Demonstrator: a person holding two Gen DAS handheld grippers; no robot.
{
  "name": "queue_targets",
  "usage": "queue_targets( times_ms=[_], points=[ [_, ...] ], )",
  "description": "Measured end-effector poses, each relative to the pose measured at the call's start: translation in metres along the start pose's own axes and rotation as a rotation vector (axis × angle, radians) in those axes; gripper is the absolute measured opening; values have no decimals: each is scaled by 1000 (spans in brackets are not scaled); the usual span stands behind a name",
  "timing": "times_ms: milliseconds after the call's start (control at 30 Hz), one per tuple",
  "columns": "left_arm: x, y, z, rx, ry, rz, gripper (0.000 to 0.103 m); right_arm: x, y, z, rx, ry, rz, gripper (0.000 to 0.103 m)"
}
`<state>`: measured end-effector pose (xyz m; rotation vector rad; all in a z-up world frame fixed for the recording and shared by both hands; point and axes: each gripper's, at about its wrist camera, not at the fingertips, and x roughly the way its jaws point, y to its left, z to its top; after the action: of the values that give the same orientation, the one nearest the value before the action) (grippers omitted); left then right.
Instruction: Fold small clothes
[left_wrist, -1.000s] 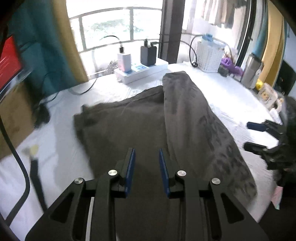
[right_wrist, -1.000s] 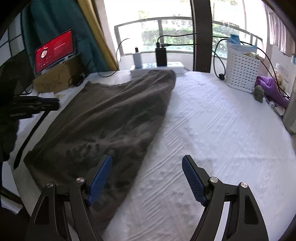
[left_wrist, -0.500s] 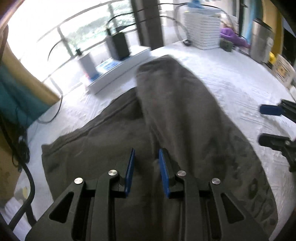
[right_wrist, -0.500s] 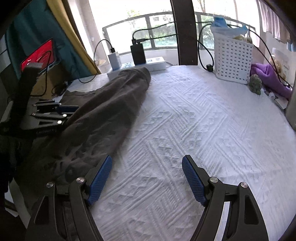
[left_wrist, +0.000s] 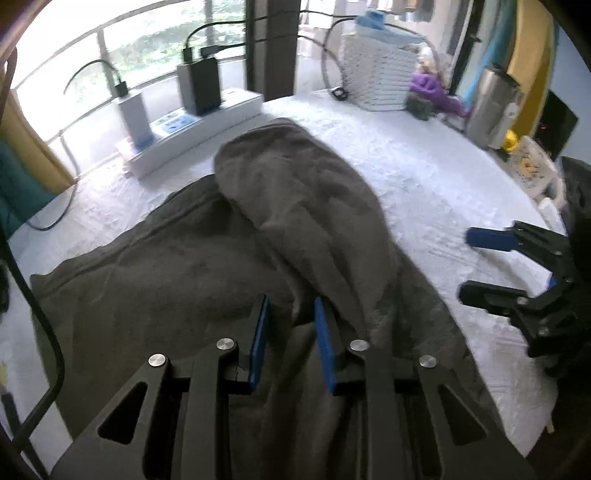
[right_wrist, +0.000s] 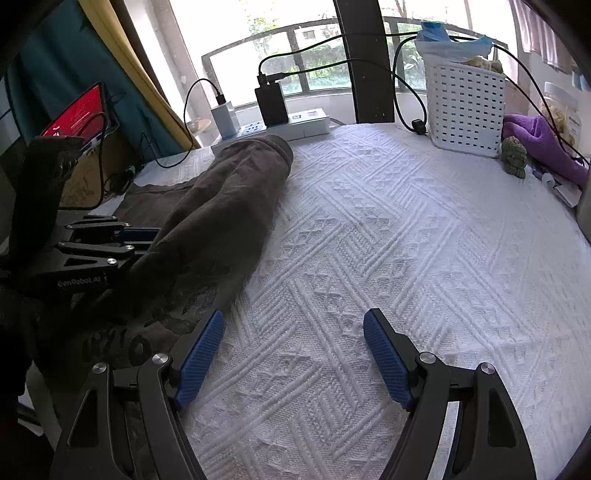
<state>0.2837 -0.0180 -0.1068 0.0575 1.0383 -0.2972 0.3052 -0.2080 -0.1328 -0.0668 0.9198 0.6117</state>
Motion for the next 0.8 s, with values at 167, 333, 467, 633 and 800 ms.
queue_targets(
  times_ms=[167,333,467,633,800],
  points=[
    [-5,-8,-3,33,-23,-46,0,0,0,0,1,0,-8,80],
    [-42,7,-2,12,-124,54,0,-3,1,1,-2,2,-25,80],
    [-72,31,-5,-9,-189,189,0,-6,7,5,-15,-8,-32,80],
    [-79,63,-18,-56,-181,264,0,-4,23,14,-46,-17,-24,80],
    [-62,97,-32,-183,-124,147,1,6,44,20,-85,-5,-2,80]
  ],
)
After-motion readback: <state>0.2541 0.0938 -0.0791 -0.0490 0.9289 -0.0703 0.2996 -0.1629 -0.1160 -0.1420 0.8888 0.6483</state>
